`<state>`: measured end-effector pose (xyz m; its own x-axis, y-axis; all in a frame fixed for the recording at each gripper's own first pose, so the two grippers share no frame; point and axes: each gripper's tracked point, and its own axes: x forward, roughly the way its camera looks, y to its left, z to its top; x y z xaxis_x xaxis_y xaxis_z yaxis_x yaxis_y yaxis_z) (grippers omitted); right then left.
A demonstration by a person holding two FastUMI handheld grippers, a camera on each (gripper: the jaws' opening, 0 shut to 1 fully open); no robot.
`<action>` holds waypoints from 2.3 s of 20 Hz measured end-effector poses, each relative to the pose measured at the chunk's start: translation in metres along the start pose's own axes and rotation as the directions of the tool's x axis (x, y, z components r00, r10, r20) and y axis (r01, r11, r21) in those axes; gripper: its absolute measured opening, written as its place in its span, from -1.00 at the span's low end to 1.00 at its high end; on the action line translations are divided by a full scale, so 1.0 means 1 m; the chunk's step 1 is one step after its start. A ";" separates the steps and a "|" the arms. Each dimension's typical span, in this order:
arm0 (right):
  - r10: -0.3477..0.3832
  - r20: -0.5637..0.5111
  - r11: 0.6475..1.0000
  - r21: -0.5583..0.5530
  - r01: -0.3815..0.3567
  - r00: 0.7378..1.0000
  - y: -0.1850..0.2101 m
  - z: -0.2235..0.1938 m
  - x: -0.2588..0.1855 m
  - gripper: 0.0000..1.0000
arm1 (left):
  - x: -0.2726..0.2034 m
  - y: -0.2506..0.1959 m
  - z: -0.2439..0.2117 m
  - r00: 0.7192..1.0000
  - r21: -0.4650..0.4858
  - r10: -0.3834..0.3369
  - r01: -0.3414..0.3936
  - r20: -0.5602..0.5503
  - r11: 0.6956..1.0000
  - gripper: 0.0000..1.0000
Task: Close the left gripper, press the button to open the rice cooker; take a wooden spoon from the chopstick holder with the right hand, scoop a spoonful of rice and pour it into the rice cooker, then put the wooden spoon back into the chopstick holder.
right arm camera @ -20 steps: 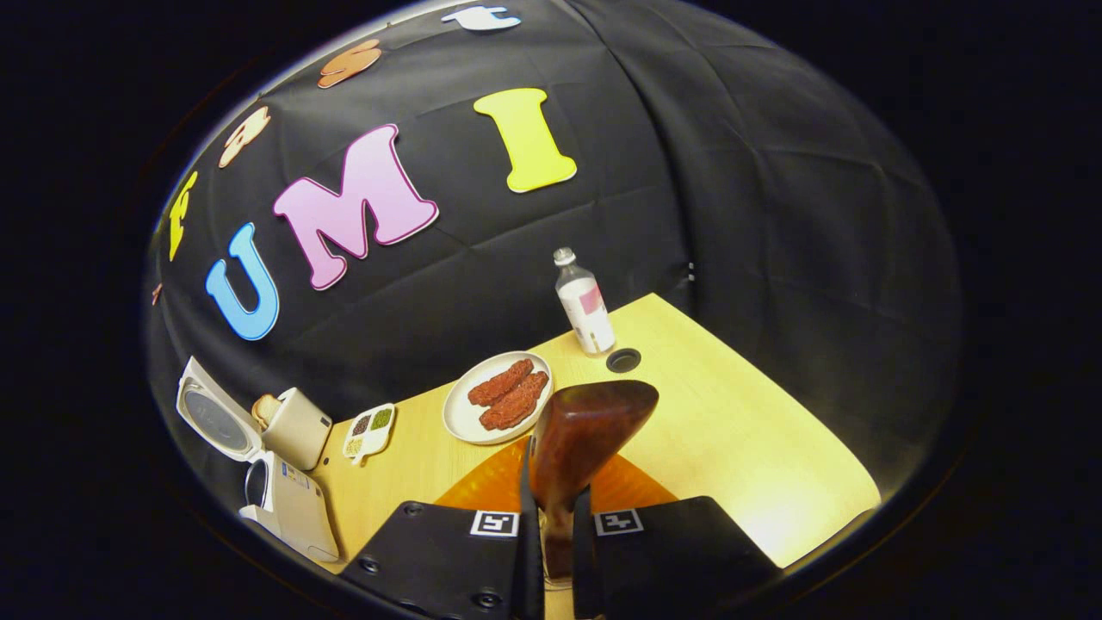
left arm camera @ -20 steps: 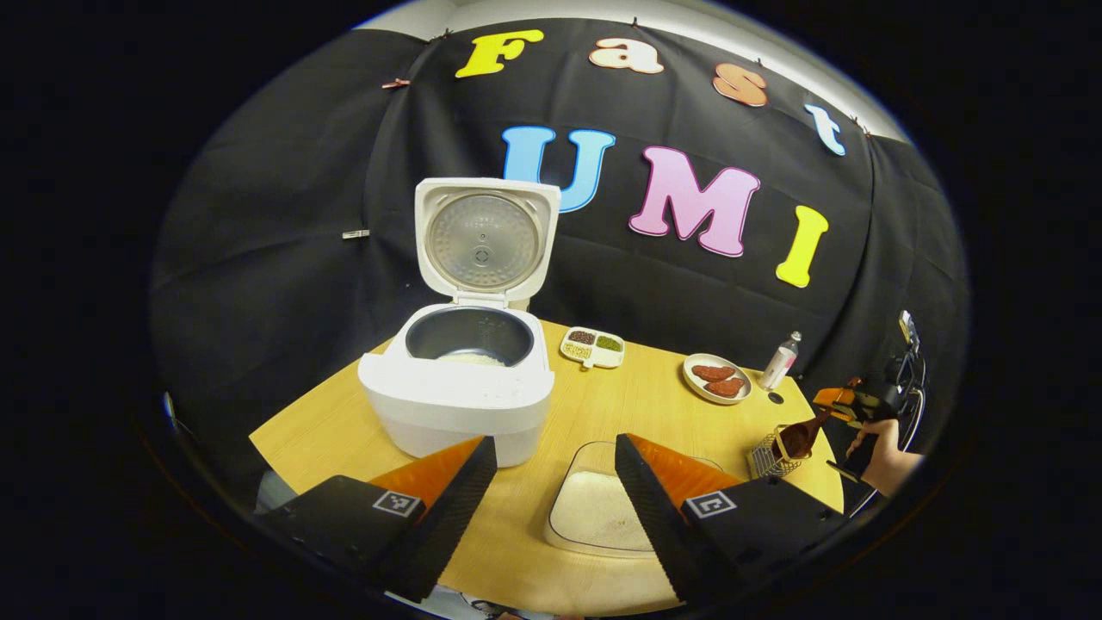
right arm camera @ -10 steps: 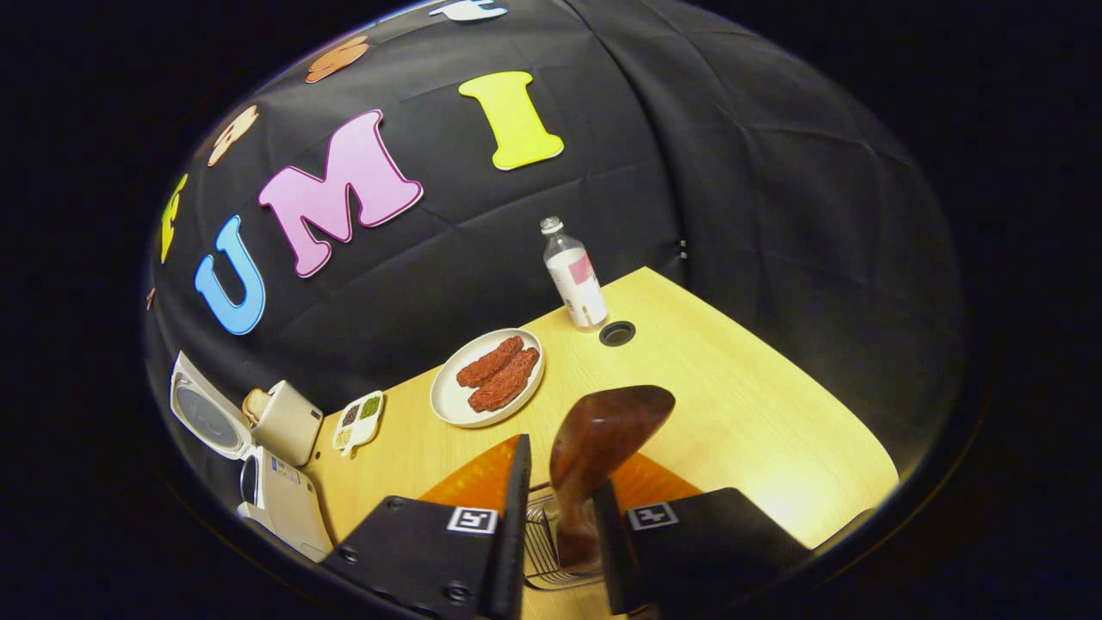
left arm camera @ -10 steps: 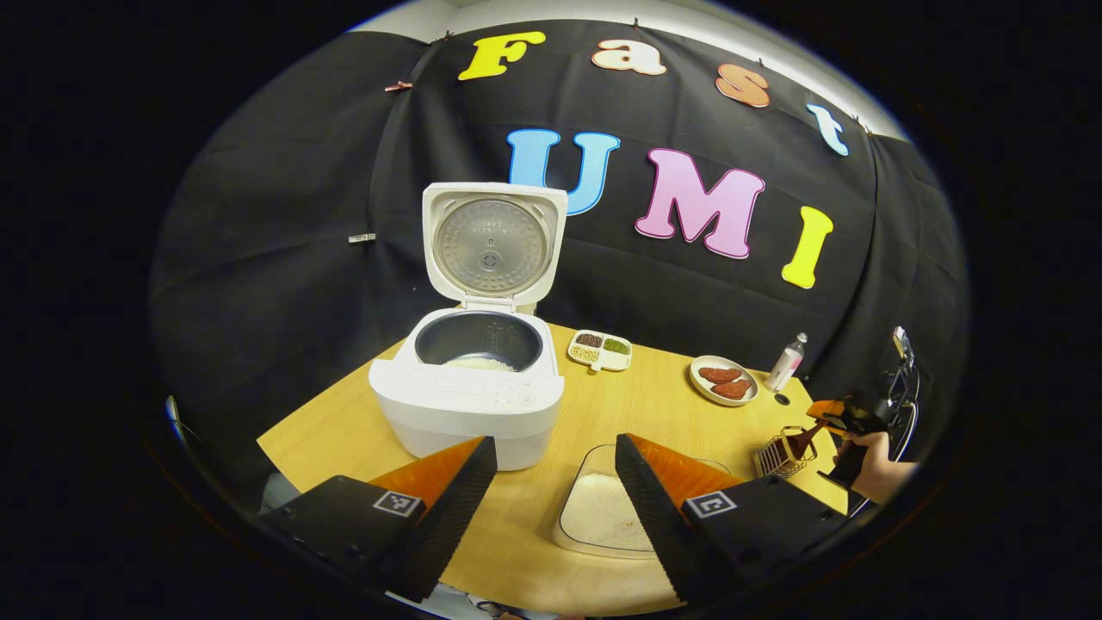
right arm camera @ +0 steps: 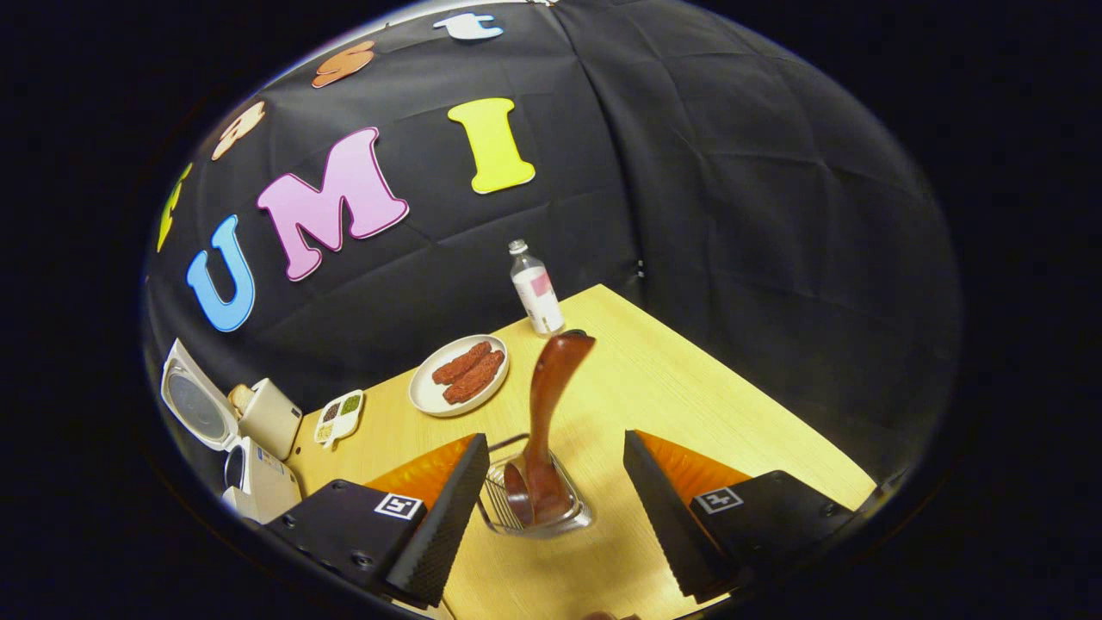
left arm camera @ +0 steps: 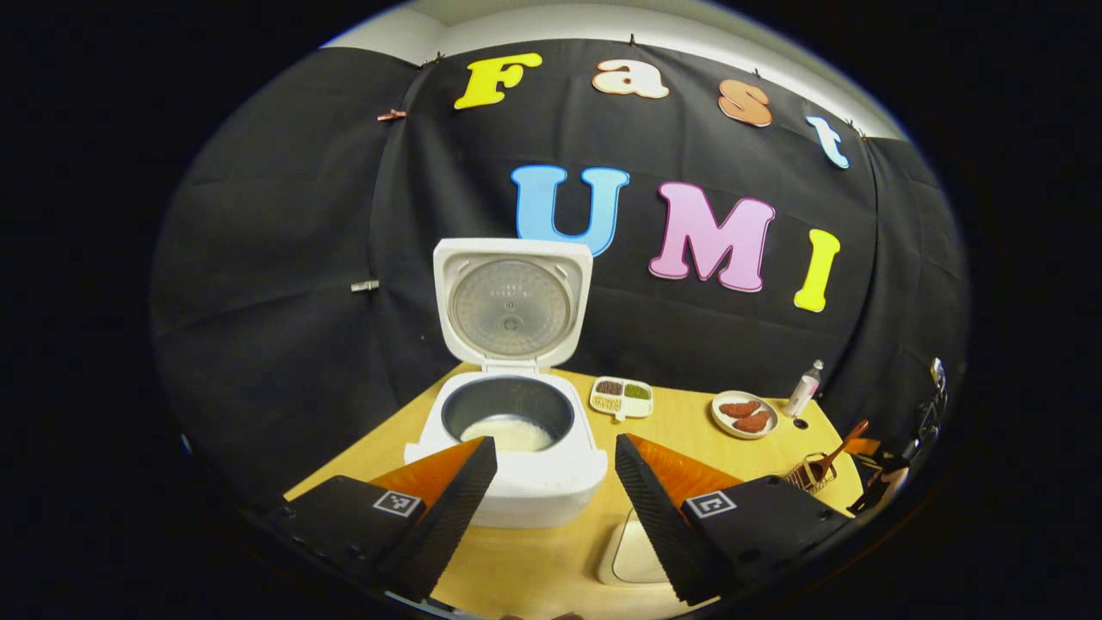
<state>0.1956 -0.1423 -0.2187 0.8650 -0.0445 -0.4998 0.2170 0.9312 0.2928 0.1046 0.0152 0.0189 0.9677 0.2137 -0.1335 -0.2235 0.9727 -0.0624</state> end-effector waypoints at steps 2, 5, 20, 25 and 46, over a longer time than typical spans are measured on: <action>-0.033 0.013 0.999 -0.023 0.033 0.999 -0.018 -0.001 -0.022 0.97 | 0.010 0.007 0.037 0.998 0.025 -0.019 0.017 0.056 1.000 0.92; -0.058 -0.021 0.998 -0.011 0.058 0.998 -0.029 -0.021 -0.049 0.97 | 0.027 0.023 0.081 0.997 0.049 -0.003 0.000 0.076 0.999 0.91; -0.055 -0.051 0.995 -0.086 0.050 0.997 -0.023 -0.044 -0.113 0.97 | 0.166 0.079 0.250 0.988 0.048 0.030 -0.037 0.149 0.998 0.89; -0.050 -0.036 0.989 -0.144 0.045 0.998 -0.016 -0.036 -0.124 0.97 | 0.235 0.083 0.247 0.995 0.051 0.011 -0.017 0.103 0.999 0.89; 0.154 0.169 0.949 -0.301 -0.098 0.973 0.075 0.024 -0.187 0.97 | 0.253 0.059 0.146 0.974 0.049 -0.033 0.045 -0.223 0.998 0.96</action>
<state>0.0605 -0.0731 -0.0836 0.9520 0.0394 -0.3037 -0.0153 0.9966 0.0813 0.3531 0.1402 0.1257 0.9243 0.1565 -0.3482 -0.1742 0.9845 -0.0199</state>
